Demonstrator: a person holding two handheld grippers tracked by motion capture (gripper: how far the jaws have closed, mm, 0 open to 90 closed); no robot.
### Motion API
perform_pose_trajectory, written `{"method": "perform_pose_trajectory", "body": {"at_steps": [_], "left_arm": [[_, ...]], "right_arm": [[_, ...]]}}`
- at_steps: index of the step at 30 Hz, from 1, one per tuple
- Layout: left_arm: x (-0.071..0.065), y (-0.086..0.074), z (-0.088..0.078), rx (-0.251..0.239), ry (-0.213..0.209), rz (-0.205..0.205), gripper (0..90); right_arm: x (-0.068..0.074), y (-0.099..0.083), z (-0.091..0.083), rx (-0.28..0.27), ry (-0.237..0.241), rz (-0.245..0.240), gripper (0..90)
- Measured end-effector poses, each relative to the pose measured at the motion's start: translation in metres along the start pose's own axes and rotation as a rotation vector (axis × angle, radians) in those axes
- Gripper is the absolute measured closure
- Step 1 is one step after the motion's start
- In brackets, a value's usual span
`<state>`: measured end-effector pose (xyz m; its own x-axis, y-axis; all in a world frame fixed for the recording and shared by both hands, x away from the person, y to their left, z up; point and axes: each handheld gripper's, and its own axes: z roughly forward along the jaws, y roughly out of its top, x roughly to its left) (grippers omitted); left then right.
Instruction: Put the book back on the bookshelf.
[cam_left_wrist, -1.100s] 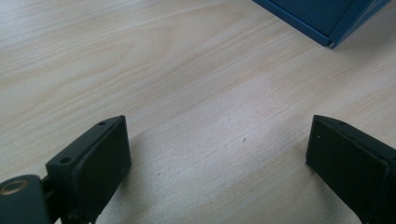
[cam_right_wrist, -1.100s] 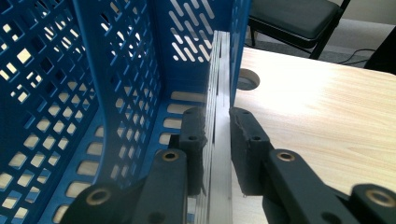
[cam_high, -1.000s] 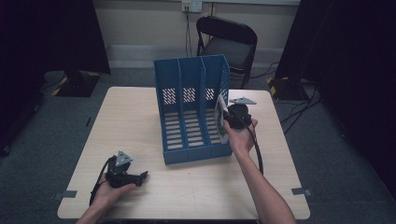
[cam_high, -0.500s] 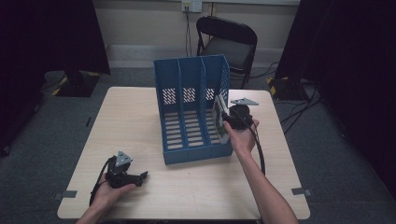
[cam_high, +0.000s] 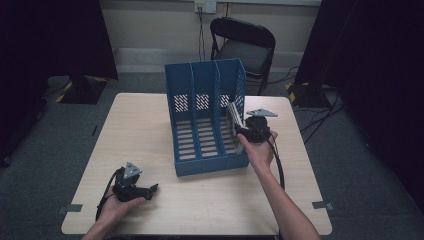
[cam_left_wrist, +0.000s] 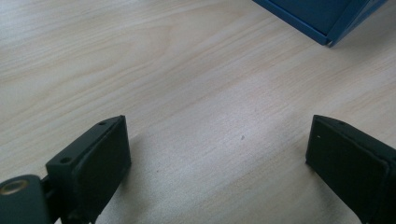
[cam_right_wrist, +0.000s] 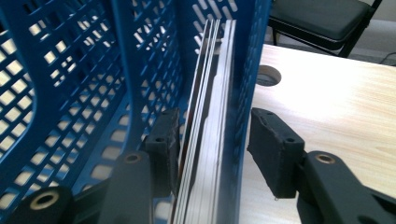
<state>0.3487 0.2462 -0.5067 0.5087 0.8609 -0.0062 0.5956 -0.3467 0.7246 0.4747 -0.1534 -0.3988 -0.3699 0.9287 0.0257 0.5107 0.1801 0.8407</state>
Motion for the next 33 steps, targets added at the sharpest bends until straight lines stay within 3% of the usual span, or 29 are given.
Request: {"method": "perform_pose_trajectory", "body": {"at_steps": [9, 20, 25, 33], "left_arm": [[0.0, 0.0, 0.0, 0.0, 0.0, 0.0, 5.7], [0.0, 0.0, 0.0, 0.0, 0.0, 0.0, 5.7], [0.0, 0.0, 0.0, 0.0, 0.0, 0.0, 5.7], [0.0, 0.0, 0.0, 0.0, -0.002, 0.002, 5.7]], "right_arm": [[-0.004, -0.012, -0.01, -0.018, 0.027, -0.001, 49.7], [-0.004, -0.009, -0.026, -0.06, 0.075, -0.003, 46.9], [-0.01, -0.013, -0.038, -0.083, 0.092, 0.02, 47.9], [-0.019, -0.022, -0.062, -0.104, 0.095, 0.015, 49.7]]}}
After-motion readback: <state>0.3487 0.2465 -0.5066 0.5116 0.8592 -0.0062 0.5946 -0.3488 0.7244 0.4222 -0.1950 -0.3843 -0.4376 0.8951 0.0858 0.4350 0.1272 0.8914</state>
